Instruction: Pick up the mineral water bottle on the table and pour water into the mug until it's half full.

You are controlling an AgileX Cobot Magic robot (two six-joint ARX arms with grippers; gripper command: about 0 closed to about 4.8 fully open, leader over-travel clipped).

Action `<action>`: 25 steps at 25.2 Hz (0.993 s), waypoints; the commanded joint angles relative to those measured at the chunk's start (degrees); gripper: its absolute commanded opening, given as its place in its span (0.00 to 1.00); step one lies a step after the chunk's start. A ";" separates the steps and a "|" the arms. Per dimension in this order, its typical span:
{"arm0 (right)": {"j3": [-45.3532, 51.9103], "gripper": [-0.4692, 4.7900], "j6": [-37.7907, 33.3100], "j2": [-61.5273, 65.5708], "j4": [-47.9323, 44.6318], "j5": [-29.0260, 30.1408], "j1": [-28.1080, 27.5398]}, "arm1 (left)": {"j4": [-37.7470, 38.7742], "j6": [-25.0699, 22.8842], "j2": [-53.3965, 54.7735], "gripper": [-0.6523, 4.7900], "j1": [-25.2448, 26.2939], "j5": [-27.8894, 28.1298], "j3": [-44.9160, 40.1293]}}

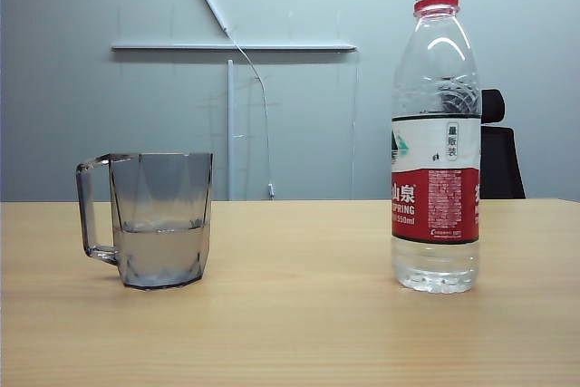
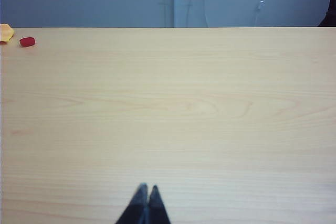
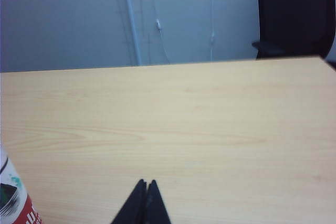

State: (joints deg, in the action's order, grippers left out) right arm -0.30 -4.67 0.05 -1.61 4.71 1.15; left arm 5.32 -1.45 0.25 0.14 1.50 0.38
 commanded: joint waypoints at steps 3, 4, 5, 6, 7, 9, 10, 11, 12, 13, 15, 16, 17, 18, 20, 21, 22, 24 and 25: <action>0.26 0.08 5.38 -0.11 -1.68 -1.05 -0.02 | -0.46 0.17 0.09 0.12 -0.04 -0.22 0.13; 0.26 0.08 5.35 -0.11 -1.70 -2.32 -0.02 | -0.48 0.17 0.09 0.12 -0.04 -0.22 0.13; 0.26 0.08 5.35 -0.11 -1.70 -2.47 -0.02 | -0.46 0.17 0.09 0.12 -0.04 -0.24 0.13; 0.26 0.08 5.35 -0.11 -1.70 -2.47 -0.02 | -0.48 0.17 0.09 0.12 -0.04 -0.22 0.13; 0.26 0.08 5.35 -0.11 -1.70 -2.47 -0.02 | -0.48 0.17 0.09 0.12 -0.04 -0.24 0.13; 0.26 0.08 5.33 -0.11 -1.70 -2.43 0.00 | -0.48 0.17 0.09 0.12 -0.04 -0.24 0.13; 0.26 0.08 5.33 -0.11 -1.70 -2.45 -0.02 | -0.48 0.17 0.09 0.12 -0.04 -0.24 0.13; 0.26 0.08 5.35 -0.11 -1.68 -2.45 -0.02 | -0.46 0.17 0.09 0.12 -0.04 -0.24 0.13; 0.26 0.08 5.35 -0.11 -1.66 -2.43 -0.04 | -0.46 0.17 0.09 0.12 -0.04 -0.24 0.13; 0.26 0.08 5.33 -0.11 -1.62 -2.43 -0.02 | -0.48 0.17 0.09 0.12 -0.04 -0.24 0.13; 0.26 0.08 5.33 -0.11 -1.62 -2.40 -0.02 | -0.48 0.17 0.09 0.12 -0.04 -0.24 0.13; 0.26 0.08 5.33 -0.11 -1.62 -2.40 -0.02 | -0.46 0.17 0.09 0.12 -0.04 -0.24 0.13; 0.26 0.08 5.35 -0.11 -1.62 -2.40 -0.02 | -0.48 0.17 0.09 0.12 -0.04 -0.24 0.13; 0.26 0.08 5.33 -0.11 -1.62 -2.40 -0.02 | -0.46 0.17 0.09 0.12 -0.04 -0.24 0.13; 0.26 0.08 5.35 -0.11 -1.62 -2.40 -0.02 | -0.48 0.17 0.09 0.12 -0.04 -0.22 0.13; 0.26 0.08 5.33 -0.11 -1.62 -2.40 -0.02 | -0.48 0.17 0.09 0.12 -0.04 -0.24 0.13; 0.26 0.08 5.35 -0.11 -1.62 -2.40 -0.02 | -0.48 0.17 0.09 0.12 -0.04 -0.24 0.13; 0.26 0.08 5.33 -0.11 -1.62 -2.40 -0.02 | -0.46 0.17 0.09 0.12 -0.04 -0.22 0.13; 0.26 0.08 5.33 -0.11 -1.62 -2.40 -0.02 | -0.48 0.17 0.09 0.12 -0.04 -0.24 0.13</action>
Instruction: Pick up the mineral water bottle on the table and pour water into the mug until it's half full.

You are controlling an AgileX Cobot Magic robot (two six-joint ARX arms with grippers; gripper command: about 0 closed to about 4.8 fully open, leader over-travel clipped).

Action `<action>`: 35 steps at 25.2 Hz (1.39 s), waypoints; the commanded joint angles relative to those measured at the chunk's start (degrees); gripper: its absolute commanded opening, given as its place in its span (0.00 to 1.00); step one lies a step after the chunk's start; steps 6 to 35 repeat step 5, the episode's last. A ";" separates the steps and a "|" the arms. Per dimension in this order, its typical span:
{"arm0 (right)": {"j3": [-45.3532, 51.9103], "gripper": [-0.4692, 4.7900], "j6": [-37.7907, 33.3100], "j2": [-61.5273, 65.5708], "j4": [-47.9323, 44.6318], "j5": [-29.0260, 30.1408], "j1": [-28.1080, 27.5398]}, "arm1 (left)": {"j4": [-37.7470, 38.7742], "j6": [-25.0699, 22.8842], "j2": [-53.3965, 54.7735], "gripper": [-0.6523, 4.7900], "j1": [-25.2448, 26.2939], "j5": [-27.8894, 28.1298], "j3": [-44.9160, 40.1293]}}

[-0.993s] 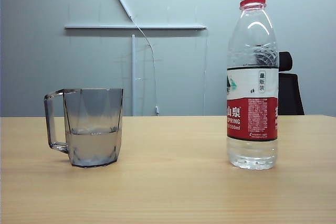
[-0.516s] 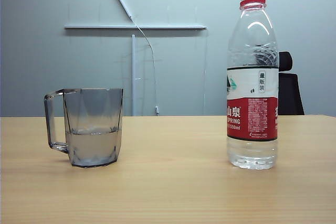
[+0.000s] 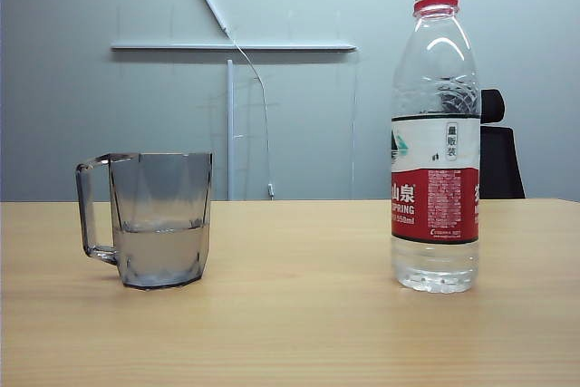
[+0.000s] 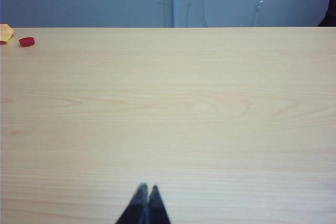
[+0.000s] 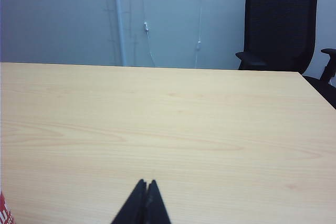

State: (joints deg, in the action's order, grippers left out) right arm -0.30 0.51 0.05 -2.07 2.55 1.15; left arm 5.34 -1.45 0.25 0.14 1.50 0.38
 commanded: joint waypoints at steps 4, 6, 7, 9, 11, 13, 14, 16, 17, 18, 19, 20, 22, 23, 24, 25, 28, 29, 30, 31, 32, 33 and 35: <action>0.26 0.08 0.15 -0.11 -1.16 -0.24 -0.02 | -0.50 0.17 0.09 0.12 -0.04 -0.24 0.13; 0.26 0.08 0.15 -0.11 -1.16 -0.24 -0.02 | -0.50 0.17 0.09 0.12 -0.04 -0.24 0.13; 0.26 0.08 0.15 -0.11 -1.16 -0.24 -0.02 | -0.50 0.17 0.09 0.12 -0.04 -0.24 0.13; 0.26 0.08 0.15 -0.11 -1.16 -0.24 -0.02 | -0.50 0.17 0.09 0.12 -0.04 -0.24 0.13; 0.26 0.08 0.15 -0.11 -1.16 -0.24 -0.02 | -0.50 0.17 0.09 0.12 -0.04 -0.24 0.13; 0.26 0.08 0.15 -0.11 -1.16 -0.24 -0.02 | -0.50 0.17 0.09 0.12 -0.04 -0.24 0.13; 0.26 0.08 0.15 -0.11 -1.16 -0.24 -0.02 | -0.50 0.17 0.09 0.12 -0.04 -0.24 0.13; 0.26 0.08 0.15 -0.11 -1.16 -0.24 -0.02 | -0.50 0.17 0.09 0.12 -0.04 -0.24 0.13; 0.26 0.08 0.15 -0.11 -1.16 -0.24 -0.02 | -0.50 0.17 0.09 0.12 -0.04 -0.24 0.13; 0.26 0.08 0.15 -0.11 -1.16 -0.24 -0.02 | -0.50 0.17 0.09 0.12 -0.04 -0.24 0.13; 0.26 0.08 0.15 -0.11 -1.16 -0.24 -0.02 | -0.50 0.17 0.09 0.12 -0.04 -0.24 0.13; 0.26 0.08 0.15 -0.11 -1.16 -0.24 -0.02 | -0.50 0.17 0.09 0.12 -0.04 -0.24 0.13; 0.26 0.08 0.15 -0.11 -1.16 -0.24 -0.02 | -0.50 0.17 0.09 0.12 -0.04 -0.24 0.13; 0.26 0.08 0.15 -0.11 -1.16 -0.24 -0.02 | -0.50 0.17 0.09 0.12 -0.04 -0.24 0.13; 0.26 0.08 0.15 -0.11 -1.16 -0.24 -0.02 | -0.50 0.17 0.09 0.12 -0.04 -0.24 0.13; 0.26 0.08 0.15 -0.11 -1.16 -0.24 -0.02 | -0.50 0.17 0.09 0.12 -0.04 -0.24 0.13; 0.26 0.08 0.15 -0.11 -1.16 -0.24 -0.02 | -0.50 0.17 0.09 0.12 -0.04 -0.24 0.13; 0.26 0.08 0.15 -0.11 -1.16 -0.24 -0.02 | -0.50 0.17 0.09 0.12 -0.04 -0.24 0.13; 0.26 0.08 0.15 -0.11 -1.16 -0.24 -0.02 | -0.50 0.17 0.09 0.12 -0.04 -0.24 0.13; 0.26 0.08 0.15 -0.11 -1.16 -0.24 -0.02 | -0.50 0.17 0.09 0.12 -0.04 -0.24 0.13; 0.26 0.08 0.15 -0.11 -1.16 -0.24 -0.02 | -0.50 0.17 0.09 0.12 -0.04 -0.24 0.13; 0.26 0.08 0.15 -0.11 -1.16 -0.24 -0.02 | -0.50 0.17 0.09 0.12 -0.04 -0.24 0.13; 0.26 0.08 0.15 -0.11 -1.16 -0.24 -0.02 | -0.50 0.17 0.09 0.12 -0.04 -0.24 0.13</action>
